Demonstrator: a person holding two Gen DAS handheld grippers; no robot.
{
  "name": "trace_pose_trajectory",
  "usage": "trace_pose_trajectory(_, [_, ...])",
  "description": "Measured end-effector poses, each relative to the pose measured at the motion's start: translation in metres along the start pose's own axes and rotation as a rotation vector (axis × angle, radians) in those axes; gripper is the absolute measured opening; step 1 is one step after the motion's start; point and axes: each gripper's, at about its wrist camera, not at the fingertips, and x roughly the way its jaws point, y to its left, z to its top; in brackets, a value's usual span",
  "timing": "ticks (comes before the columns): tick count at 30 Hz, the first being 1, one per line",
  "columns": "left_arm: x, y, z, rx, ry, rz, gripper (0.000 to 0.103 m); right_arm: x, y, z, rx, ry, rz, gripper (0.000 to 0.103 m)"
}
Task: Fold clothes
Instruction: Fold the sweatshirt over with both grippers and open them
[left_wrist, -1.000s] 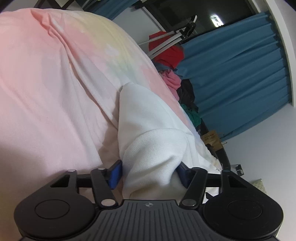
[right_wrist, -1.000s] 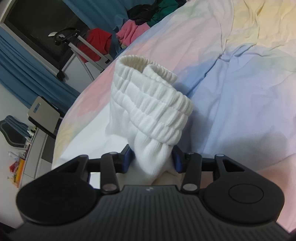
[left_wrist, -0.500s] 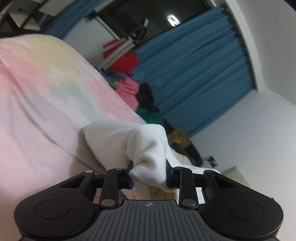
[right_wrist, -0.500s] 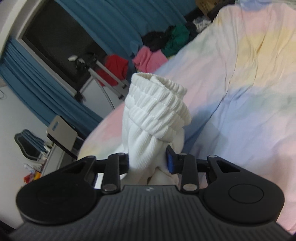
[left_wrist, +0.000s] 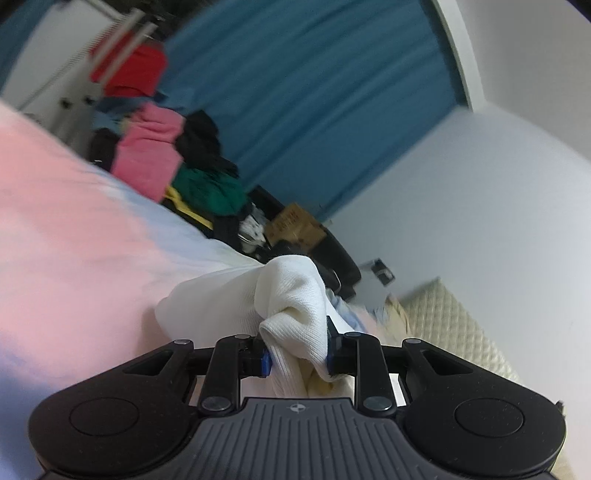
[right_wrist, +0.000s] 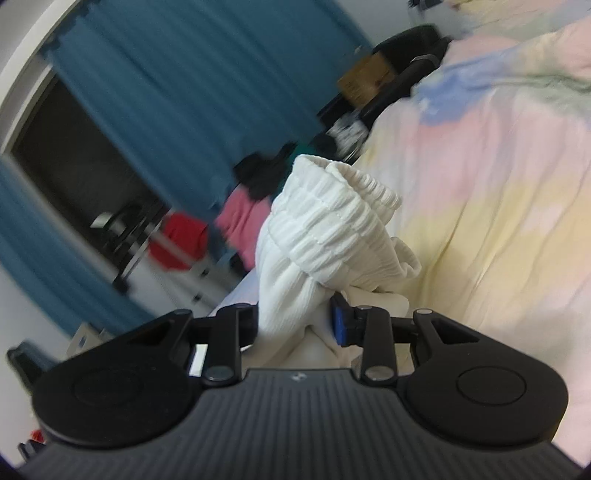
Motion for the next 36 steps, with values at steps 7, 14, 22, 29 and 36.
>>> trace_pose_trajectory(7, [0.093, 0.018, -0.047, 0.113, 0.107, 0.014, 0.026, 0.045, -0.079, 0.000, 0.078, -0.050, -0.066, 0.034])
trace_pose_trajectory(14, [0.080, 0.046, -0.095, 0.261, 0.199, 0.052, 0.032, 0.051, -0.148, -0.082, 0.138, 0.021, -0.157, 0.038])
trace_pose_trajectory(22, [0.049, 0.006, -0.074, 0.338, 0.184, 0.195, 0.088, 0.027, -0.127, -0.072, 0.065, 0.053, -0.275, 0.044])
trace_pose_trajectory(29, [-0.018, -0.069, -0.049, 0.442, 0.118, 0.222, 0.102, -0.040, -0.066, -0.057, -0.233, -0.031, -0.290, 0.044])
trace_pose_trajectory(36, [-0.108, -0.148, -0.051, 0.546, 0.052, 0.208, 0.103, -0.112, -0.006, -0.054, -0.380, -0.074, -0.202, 0.044])
